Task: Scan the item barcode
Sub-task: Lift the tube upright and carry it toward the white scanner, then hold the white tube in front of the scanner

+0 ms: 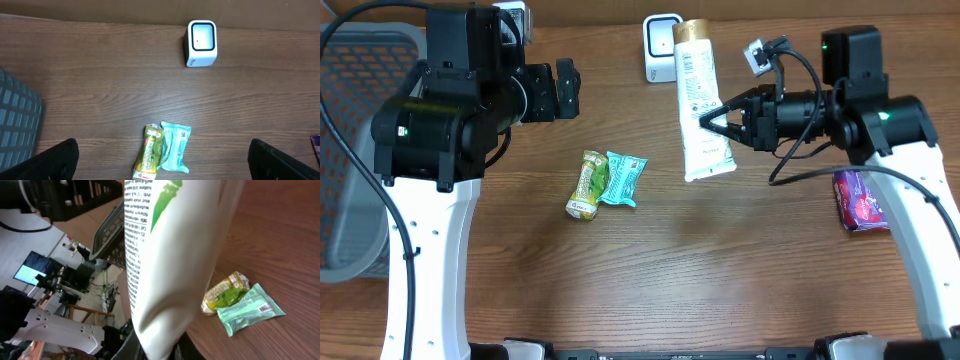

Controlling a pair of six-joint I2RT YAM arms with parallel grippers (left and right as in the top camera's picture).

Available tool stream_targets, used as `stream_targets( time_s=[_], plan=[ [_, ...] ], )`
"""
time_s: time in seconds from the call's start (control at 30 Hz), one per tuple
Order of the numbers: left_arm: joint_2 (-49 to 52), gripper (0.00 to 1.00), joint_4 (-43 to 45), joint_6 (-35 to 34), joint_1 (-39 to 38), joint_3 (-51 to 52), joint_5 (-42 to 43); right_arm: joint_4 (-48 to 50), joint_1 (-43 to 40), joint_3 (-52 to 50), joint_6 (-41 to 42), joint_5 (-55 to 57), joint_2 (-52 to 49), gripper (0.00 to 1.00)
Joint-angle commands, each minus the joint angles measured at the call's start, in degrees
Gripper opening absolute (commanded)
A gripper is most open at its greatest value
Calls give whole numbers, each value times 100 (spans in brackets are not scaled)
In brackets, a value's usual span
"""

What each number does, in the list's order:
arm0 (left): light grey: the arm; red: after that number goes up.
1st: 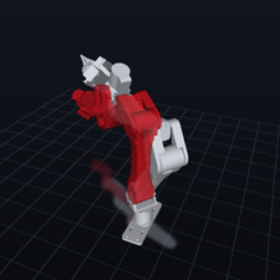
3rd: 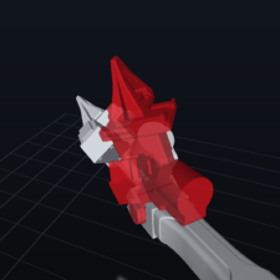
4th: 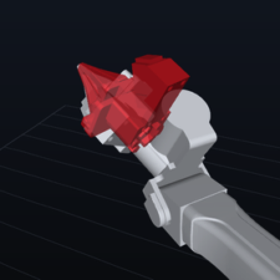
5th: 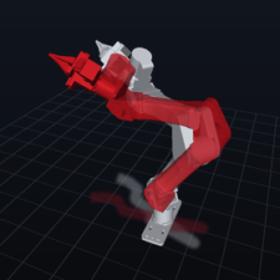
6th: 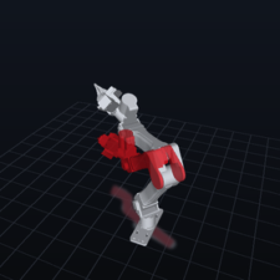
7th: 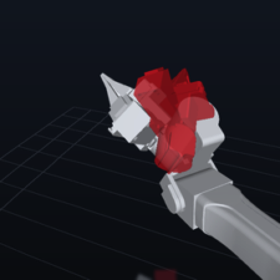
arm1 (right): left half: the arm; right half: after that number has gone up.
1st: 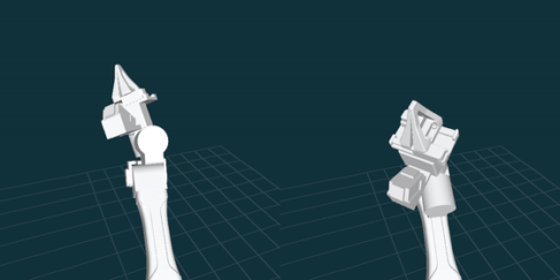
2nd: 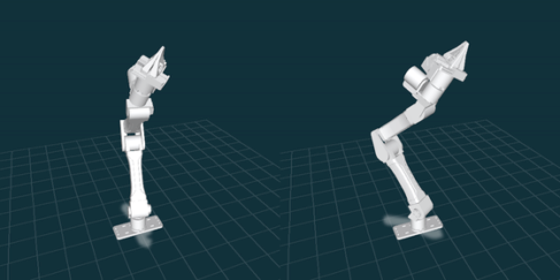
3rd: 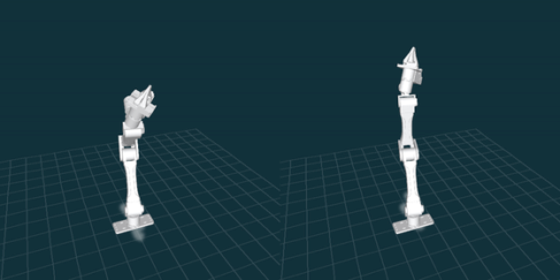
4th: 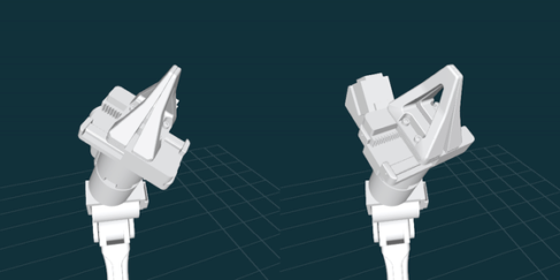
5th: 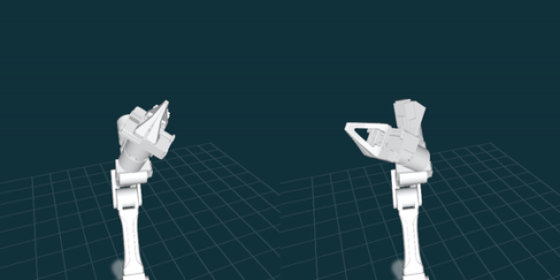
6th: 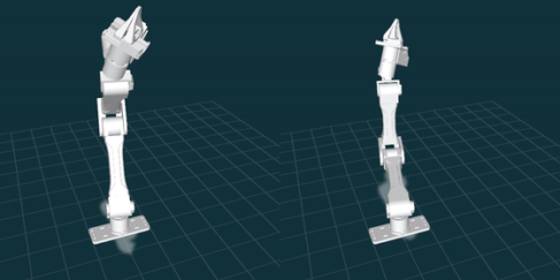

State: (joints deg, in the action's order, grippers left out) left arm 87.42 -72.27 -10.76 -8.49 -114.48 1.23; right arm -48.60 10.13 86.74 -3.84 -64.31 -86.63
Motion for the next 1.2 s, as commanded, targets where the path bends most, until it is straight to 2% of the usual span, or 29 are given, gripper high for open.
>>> stream_targets(
  time_s=[0.0,0.1,0.27,0.3,0.37,0.4,0.53,0.7,0.77,0.83,0.93,1.07,1.17],
  plan=[
    [33,100,7,48,22,-4,-20,74,-13,142,149,-157,297,4],
    [33,100,7,48,22,-4,-20,74,20,142,577,538,299,4],
    [33,99,7,48,22,-4,-20,227,479,184,1572,2841,295,4],
    [33,100,7,48,22,-4,-20,144,745,452,1606,3880,223,3],
    [33,100,7,48,22,-4,-20,-68,999,901,1578,4931,68,4],
    [33,100,7,48,22,-4,-20,-262,1224,1405,1480,5805,-149,3],
    [33,100,7,48,22,-4,-20,-734,1808,3112,610,7816,-1416,4],
    [33,100,7,48,22,-4,-20,-136,1996,3193,164,9219,-2422,4],
    [33,100,9,48,22,-4,-20,566,2046,3182,-579,10445,-3348,4],
    [33,100,7,48,22,-4,-20,1064,2044,3182,-721,11046,-3768,4],
    [33,100,7,48,22,-4,-20,1853,2041,3182,-1397,11379,-4306,4],
    [33,100,7,48,22,-4,-20,3270,2039,3182,-3018,11359,-4946,4],
    [33,100,7,48,22,-4,-20,3775,2028,3182,-3602,11130,-5136,4]
  ],
)
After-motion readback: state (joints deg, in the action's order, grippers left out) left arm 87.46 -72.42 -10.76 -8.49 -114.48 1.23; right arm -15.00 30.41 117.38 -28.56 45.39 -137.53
